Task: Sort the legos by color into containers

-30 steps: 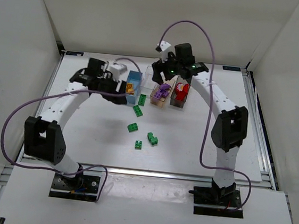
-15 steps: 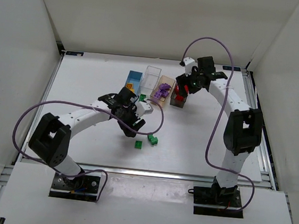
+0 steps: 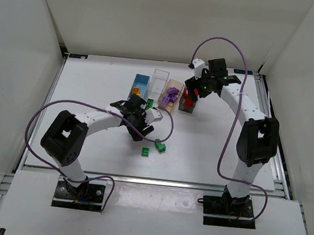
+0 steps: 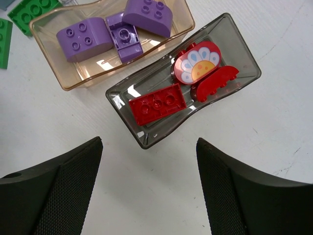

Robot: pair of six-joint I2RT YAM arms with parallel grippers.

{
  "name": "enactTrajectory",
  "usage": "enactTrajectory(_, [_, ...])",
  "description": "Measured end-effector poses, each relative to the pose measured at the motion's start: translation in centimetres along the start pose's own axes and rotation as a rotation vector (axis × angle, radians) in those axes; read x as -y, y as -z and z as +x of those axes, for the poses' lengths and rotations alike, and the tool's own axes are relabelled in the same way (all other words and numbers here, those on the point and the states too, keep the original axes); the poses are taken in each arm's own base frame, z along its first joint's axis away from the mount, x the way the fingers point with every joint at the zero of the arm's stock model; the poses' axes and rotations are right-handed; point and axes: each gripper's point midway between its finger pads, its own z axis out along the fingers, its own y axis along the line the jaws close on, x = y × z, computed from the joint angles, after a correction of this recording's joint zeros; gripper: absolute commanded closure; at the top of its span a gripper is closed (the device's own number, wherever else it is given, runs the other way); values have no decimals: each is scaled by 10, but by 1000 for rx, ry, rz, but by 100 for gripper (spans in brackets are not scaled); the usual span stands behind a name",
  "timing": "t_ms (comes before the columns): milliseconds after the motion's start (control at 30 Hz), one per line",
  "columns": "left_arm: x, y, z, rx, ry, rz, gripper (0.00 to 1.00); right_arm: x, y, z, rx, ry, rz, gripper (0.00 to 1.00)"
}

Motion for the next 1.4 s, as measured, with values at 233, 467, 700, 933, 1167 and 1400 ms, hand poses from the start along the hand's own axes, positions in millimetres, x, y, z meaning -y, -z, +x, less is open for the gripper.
enactTrajectory(233, [-1,-15,4,-21,-22,17,30,-2,-2,11,-30,5,-10,20])
enactTrajectory(467, [1,-22,3,-23,-42,41,62,1,1,10,-26,6,-3,20])
enactTrajectory(700, [-4,-13,-16,7,-45,41,69,2,4,9,-19,18,1,21])
enactTrajectory(933, [-54,44,-133,242,-45,-124,69,2,4,9,-19,24,0,21])
enactTrajectory(1167, [-124,57,-211,404,70,-309,76,2,4,8,-19,25,1,21])
enactTrajectory(1400, [-180,-33,-174,246,249,-362,77,3,6,7,-16,29,5,21])
